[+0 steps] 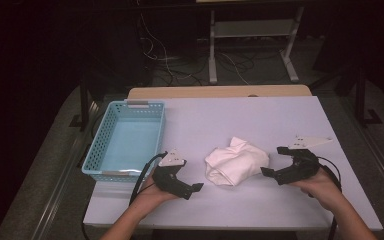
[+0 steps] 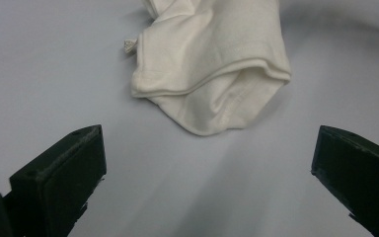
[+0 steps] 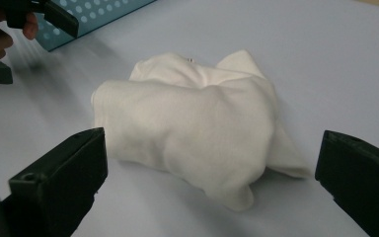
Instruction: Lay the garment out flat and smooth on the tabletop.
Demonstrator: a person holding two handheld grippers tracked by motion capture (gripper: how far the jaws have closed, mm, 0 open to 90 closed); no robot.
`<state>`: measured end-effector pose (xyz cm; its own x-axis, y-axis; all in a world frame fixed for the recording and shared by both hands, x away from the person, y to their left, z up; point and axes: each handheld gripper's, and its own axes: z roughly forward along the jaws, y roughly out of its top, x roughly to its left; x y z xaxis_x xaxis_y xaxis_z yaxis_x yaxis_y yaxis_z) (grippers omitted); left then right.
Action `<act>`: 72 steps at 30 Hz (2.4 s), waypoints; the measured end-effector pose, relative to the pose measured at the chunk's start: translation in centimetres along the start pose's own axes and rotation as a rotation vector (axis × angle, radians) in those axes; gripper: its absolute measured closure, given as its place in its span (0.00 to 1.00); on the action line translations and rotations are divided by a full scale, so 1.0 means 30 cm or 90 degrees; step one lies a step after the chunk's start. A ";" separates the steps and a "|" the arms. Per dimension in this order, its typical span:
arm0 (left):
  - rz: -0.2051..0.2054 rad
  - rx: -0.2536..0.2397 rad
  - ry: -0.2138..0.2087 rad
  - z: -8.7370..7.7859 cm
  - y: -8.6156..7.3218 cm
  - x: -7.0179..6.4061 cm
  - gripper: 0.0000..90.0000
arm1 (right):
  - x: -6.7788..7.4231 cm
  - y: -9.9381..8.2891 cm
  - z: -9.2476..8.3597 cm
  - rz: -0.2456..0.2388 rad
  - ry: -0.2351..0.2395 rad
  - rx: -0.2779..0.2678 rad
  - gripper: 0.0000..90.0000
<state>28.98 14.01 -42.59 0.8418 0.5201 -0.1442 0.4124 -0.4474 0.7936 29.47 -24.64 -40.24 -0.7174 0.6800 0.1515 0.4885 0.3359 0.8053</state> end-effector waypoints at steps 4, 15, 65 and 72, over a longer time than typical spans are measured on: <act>0.002 0.002 0.001 0.002 0.001 0.000 0.00 | 0.002 0.025 0.013 -0.001 0.005 -0.007 0.00; 0.002 0.005 0.001 0.005 0.001 0.001 0.00 | 0.000 0.075 0.052 -0.003 0.018 -0.002 0.00; 0.003 0.006 -0.004 0.006 0.000 0.002 0.00 | 0.070 0.241 0.285 -0.046 0.066 0.063 0.21; 0.003 0.006 -0.003 0.007 0.000 0.002 0.00 | 0.081 0.249 0.328 -0.059 0.077 0.080 0.27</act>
<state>29.10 13.89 -42.72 0.8458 0.5140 -0.1433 0.4114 -0.4570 0.7886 36.25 -14.06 -39.50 -0.8128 0.5616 0.1545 0.4709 0.4775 0.7418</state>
